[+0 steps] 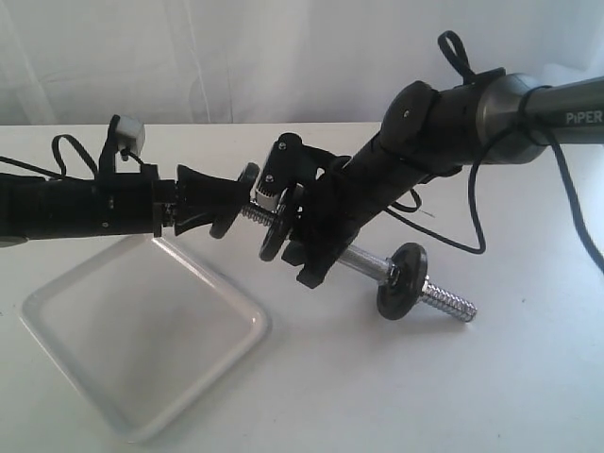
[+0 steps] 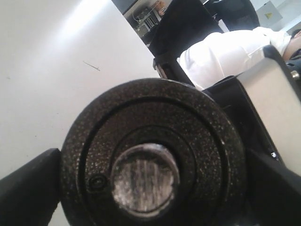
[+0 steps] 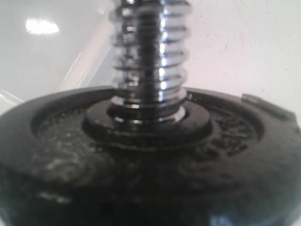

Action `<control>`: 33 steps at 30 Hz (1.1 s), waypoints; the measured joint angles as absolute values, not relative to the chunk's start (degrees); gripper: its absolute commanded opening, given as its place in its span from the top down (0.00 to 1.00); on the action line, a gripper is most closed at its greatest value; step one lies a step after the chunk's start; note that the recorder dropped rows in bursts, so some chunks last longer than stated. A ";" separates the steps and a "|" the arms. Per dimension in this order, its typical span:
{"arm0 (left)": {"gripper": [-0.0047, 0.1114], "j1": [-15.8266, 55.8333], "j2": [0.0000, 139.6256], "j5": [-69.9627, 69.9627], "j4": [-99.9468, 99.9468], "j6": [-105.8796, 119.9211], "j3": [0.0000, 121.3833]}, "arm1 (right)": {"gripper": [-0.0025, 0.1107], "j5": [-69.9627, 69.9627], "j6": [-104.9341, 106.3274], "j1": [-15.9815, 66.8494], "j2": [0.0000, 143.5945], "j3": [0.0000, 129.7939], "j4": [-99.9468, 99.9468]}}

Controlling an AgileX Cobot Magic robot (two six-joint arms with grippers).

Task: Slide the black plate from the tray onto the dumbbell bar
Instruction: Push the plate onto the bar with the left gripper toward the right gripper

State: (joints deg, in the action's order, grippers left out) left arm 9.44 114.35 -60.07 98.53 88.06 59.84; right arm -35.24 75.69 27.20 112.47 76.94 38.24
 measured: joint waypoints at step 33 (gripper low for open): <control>0.10 9.44 114.50 -59.51 98.53 87.01 59.84 | 0.98 -35.12 75.77 27.31 112.47 76.94 38.41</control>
State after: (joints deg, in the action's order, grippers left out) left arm 9.44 114.50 -59.51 98.53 87.01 59.84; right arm -35.12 75.77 27.31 112.47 76.94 38.41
